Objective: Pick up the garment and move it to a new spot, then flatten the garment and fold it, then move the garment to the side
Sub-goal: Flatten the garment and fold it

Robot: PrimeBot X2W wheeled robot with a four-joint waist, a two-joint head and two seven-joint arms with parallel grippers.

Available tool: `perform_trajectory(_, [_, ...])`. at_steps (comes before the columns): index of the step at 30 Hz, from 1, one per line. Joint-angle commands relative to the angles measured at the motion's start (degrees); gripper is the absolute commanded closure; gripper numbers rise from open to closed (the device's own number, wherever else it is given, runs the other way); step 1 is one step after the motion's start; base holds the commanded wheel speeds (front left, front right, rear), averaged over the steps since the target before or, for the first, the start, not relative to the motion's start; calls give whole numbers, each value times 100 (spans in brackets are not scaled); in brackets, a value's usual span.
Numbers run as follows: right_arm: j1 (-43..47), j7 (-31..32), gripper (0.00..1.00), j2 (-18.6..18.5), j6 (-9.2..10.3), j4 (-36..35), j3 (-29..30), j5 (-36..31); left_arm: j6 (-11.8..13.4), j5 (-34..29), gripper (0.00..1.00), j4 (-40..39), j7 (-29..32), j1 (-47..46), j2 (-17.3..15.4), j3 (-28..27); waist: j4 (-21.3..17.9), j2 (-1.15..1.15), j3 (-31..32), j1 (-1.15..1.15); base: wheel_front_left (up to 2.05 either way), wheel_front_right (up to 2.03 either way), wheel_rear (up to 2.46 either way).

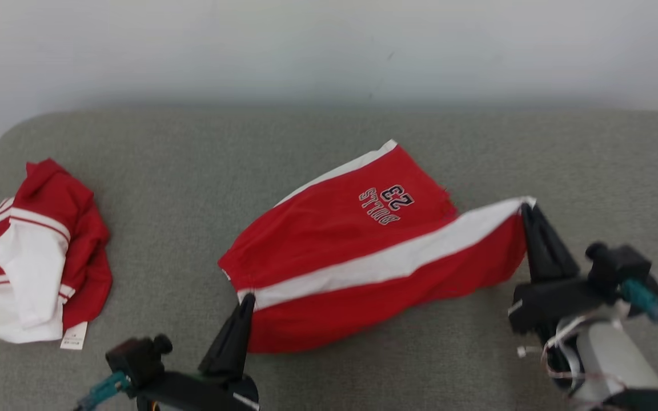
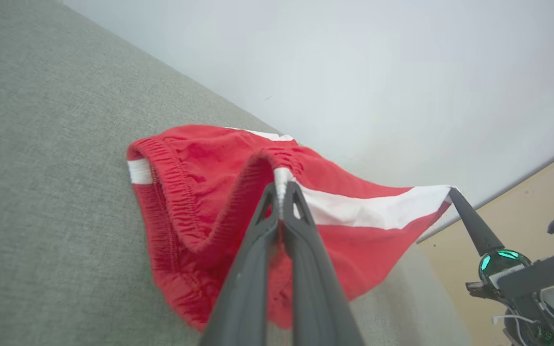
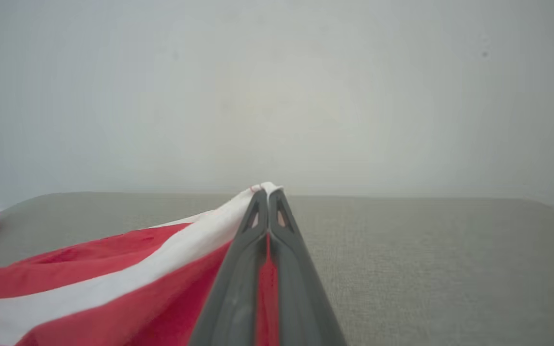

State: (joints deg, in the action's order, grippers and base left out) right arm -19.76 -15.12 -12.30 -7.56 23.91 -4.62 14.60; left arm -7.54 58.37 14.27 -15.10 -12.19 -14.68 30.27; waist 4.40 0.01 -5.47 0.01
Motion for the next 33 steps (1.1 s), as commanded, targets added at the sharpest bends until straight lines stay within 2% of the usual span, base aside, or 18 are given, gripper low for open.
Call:
perform_trajectory(1, [-167, -4, 100, -49, 13, 69, -35, -25, 12, -73, 100, 7, -9, -151, 9, -21, 363, -1, -476, -1, 0, 0, 0])
perform_trajectory(10, [-1842, -3, 100, -301, 13, 1166, -273, -214, 12, -460, 100, 297, -9, -934, 440, -387, 720, -1, -1192, -1, 0, 0, 0])
perform_trajectory(18, [-2870, -3, 100, -545, 13, 1919, -460, -478, 12, -838, 100, 368, -10, -1336, 793, -671, 974, -1, -1600, -1, 0, 0, 0])
perform_trajectory(25, [-3582, -3, 100, -668, 13, 2450, -517, -763, 12, -1107, 100, 436, -10, -1661, 1021, -898, 1155, -1, -1907, -1, 0, 0, 0])
perform_trajectory(31, [-3865, -3, 100, -573, 13, 2666, -485, -969, 12, -1158, 100, 366, -10, -1793, 1120, -819, 1212, -1, -2044, -1, 0, 0, 0])
perform_trajectory(32, [-3885, -3, 78, -555, 13, 2682, -485, -986, 12, -1171, 81, 364, -9, -1797, 1122, -870, 1213, -1, -2061, -1, 0, 0, 0])
perform_trajectory(33, [-3885, -3, 78, -555, 13, 2682, -485, -986, 12, -1171, 81, 364, -9, -1797, 1122, -870, 1213, -1, -2061, -1, 0, 0, 0])
